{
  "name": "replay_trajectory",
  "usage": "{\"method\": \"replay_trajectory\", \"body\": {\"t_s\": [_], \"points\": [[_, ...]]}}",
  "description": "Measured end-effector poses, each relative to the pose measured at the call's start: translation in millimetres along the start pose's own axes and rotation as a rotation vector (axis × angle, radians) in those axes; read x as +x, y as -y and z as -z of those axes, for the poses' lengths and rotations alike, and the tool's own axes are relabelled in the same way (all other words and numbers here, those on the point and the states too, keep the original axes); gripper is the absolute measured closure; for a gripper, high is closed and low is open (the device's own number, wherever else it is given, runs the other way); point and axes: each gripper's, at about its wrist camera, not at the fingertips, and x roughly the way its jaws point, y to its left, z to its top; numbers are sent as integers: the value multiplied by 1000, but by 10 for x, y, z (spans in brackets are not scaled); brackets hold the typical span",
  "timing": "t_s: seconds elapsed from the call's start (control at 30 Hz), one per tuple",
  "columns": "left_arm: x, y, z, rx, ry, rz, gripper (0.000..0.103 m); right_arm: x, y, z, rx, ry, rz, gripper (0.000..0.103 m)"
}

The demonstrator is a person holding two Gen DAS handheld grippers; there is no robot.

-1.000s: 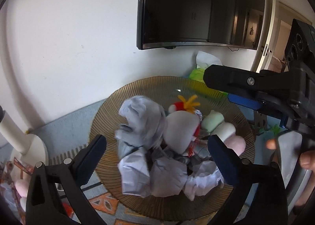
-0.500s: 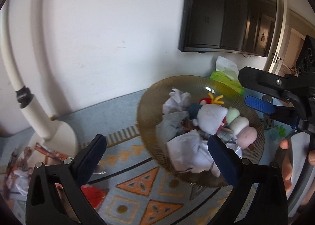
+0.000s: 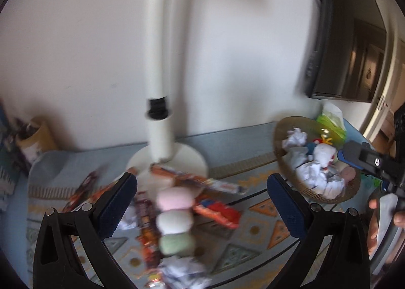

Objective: Organize objects
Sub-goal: 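Move both grippers back over the items on the rug, then grasp the Naruto-printed snack stick with the left gripper while the right grasps a crumpled paper ball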

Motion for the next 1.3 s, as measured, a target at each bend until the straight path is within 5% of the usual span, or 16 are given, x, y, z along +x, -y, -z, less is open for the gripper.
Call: {"method": "replay_trajectory", "body": {"t_s": [0.33,0.57,0.67,0.87,1.3], "points": [[-20,-995,716,-176,-69,-83,0,739,-809,904,-265,-204,-74,0],[28,-1215,995,-274,-66,-42,0,1240,-1093,1385,-401,-331,-66,0],[65,-1227,1040,-280,-63,-27,1,1333,-1085,1453,-404,-366,-75,2],[157,-1140,1076,-250,-72,-15,0,1351,-997,1490,-371,-383,-110,55],[314,-821,1177,-130,-130,-49,0,993,-370,1333,-129,-297,-190,56]]}}
